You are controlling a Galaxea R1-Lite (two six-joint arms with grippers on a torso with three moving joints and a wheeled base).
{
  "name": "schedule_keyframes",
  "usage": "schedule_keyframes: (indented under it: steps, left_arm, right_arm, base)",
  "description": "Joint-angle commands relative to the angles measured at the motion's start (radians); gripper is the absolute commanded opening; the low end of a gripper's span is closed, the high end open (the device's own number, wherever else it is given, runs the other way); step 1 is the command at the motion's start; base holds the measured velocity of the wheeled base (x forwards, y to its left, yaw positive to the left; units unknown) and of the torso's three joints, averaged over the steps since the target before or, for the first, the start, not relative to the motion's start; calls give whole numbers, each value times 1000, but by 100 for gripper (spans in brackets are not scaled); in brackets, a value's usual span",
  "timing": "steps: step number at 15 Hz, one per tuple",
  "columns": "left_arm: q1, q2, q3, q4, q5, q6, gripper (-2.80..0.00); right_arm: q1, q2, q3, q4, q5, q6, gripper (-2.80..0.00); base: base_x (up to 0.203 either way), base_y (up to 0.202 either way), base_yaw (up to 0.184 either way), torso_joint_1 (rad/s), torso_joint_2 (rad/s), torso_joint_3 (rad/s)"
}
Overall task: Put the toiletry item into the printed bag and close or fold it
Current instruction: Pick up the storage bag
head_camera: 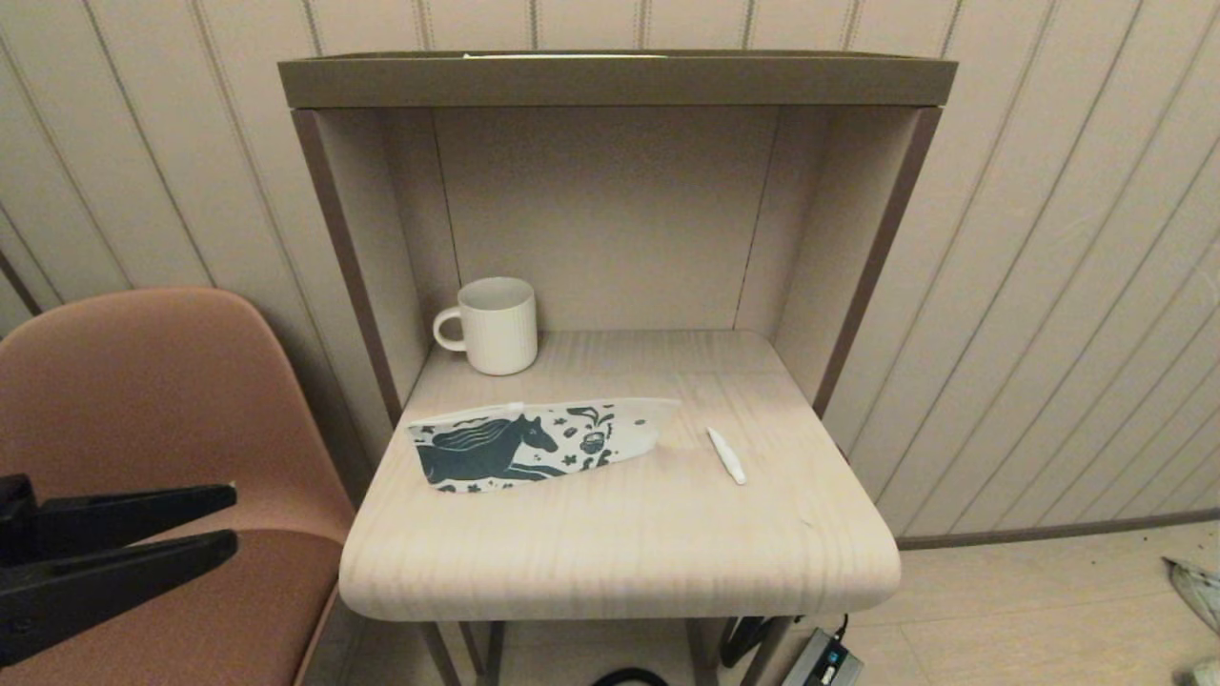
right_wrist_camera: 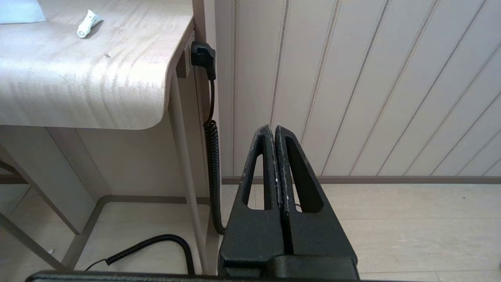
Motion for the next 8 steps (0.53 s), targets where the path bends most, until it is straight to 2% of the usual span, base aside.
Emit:
schedule_keyframes:
  steps: [1,4,6,8]
  left_arm:
    - [1,161,-1,-4,-11,155,0]
    - [2,315,-11,-16,-28,411,0]
    - [4,368,-21,-65,-42,481,0]
    - [4,418,-12,-148,-43,501,0]
  right_arm:
    - [0,1,0,-1,0,0,-280]
    - [0,1,0,-1,0,0,-280]
    - [0,1,0,-1,0,0,-280]
    - [0,1,0,-1,0,0,-280]
  base:
    - [0,0,0,0,0,0]
    - [0,0,0,0,0,0]
    - [0,0,0,0,0,0]
    - [0,0,0,0,0,0]
